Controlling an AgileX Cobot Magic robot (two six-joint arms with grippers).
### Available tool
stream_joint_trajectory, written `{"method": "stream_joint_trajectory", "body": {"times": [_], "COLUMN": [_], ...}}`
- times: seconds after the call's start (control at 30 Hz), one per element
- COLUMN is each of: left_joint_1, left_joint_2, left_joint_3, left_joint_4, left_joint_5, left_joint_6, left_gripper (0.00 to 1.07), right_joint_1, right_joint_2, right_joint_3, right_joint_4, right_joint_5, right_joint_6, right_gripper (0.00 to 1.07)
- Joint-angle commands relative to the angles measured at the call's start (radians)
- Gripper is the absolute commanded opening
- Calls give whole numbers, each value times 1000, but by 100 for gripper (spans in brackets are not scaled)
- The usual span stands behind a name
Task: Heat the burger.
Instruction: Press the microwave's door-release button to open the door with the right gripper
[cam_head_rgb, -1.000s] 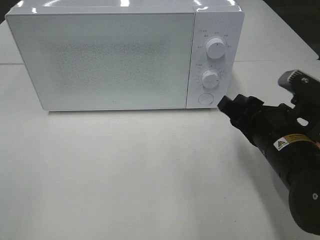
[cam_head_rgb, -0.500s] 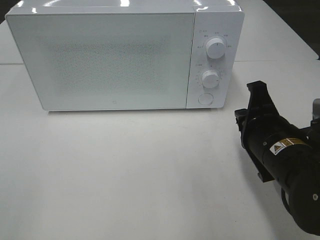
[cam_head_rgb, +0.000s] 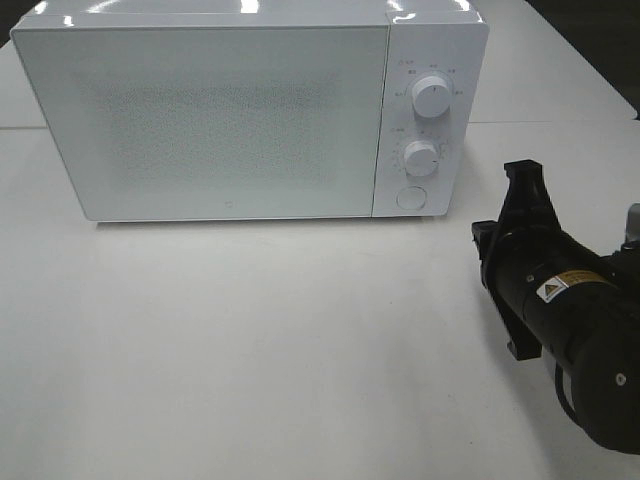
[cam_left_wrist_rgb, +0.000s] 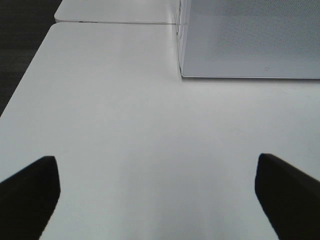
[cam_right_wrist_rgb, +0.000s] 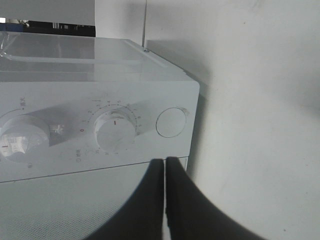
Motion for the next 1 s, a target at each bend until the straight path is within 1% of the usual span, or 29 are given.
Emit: {"method": "stream_joint_trajectory", "body": {"times": [0.03, 0.1, 0.2, 0.23, 0.37, 0.43, 0.63, 0.67, 0.73, 0.8, 0.9, 0.97, 1.0], "left_joint_1": [4, 4, 4, 4, 4, 4, 4, 4, 4, 4, 4, 4, 4], "left_joint_2": [-15, -15, -15, -15, -15, -15, -15, -15, -15, -15, -15, -15, -15], "left_joint_3": [-1, -1, -1, -1, -1, -1, -1, -1, -1, -1, -1, -1, -1], "left_joint_4": [-8, -7, -7, -7, -7, -7, -7, -6, -6, -6, -6, -6, -6], "left_joint_5": [-2, -2, -2, -2, -2, -2, -2, -2, -2, -2, -2, -2, -2], "left_joint_6": [-6, 0, 0, 0, 0, 0, 0, 0, 0, 0, 0, 0, 0], "left_gripper": [98, 98, 98, 98, 98, 98, 98, 98, 98, 98, 98, 98, 98], "right_joint_1": [-20, -51, -58, -71, -84, -99, -126, -141, -141, -141, -141, -143, -143], "right_joint_2": [13, 64, 76, 102, 134, 163, 197, 213, 222, 262, 273, 323, 323], "right_joint_3": [-24, -65, -73, -95, -126, -163, -223, -249, -261, -309, -322, -371, -371], "right_joint_4": [-50, -92, -98, -114, -134, -150, -153, -155, -153, -145, -145, -140, -140], "right_joint_5": [0, -1, 1, 6, 23, 32, 72, 78, 81, 95, 106, 110, 110], "right_joint_6": [9, 49, 59, 78, 95, 97, 97, 97, 97, 97, 99, 132, 132], "right_gripper": [0, 0, 0, 0, 0, 0, 0, 0, 0, 0, 0, 0, 0]}}
